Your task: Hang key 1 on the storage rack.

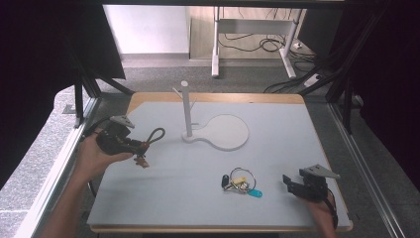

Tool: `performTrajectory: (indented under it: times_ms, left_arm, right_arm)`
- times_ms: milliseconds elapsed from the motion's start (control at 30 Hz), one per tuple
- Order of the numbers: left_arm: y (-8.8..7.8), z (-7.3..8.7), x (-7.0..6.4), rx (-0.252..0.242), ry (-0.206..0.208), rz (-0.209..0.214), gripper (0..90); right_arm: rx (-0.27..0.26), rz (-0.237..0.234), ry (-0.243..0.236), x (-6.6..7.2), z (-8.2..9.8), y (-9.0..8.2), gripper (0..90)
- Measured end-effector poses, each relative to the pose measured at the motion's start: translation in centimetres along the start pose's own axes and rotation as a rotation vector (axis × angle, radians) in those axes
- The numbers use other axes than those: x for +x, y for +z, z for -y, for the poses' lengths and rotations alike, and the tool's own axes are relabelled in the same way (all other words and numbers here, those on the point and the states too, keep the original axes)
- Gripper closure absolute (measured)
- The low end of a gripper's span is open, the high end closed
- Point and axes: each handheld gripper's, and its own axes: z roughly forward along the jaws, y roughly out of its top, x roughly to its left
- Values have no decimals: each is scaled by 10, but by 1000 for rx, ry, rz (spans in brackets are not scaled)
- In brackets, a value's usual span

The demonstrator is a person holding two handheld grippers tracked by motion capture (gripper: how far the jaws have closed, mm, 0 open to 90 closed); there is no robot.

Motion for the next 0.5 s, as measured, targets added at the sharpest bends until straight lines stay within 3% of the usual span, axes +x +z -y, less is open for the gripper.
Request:
performTrajectory:
  times_ms: [133, 500]
  left_arm:
    - [-3, -4, 6, -22, -22, -1, 672]
    - [2, -20, 20, -7, -37, -1, 672]
  right_arm:
    - [-1, 2, 2, 0, 0, 0, 288]
    - [3, 2, -1, 0, 0, 1, 288]
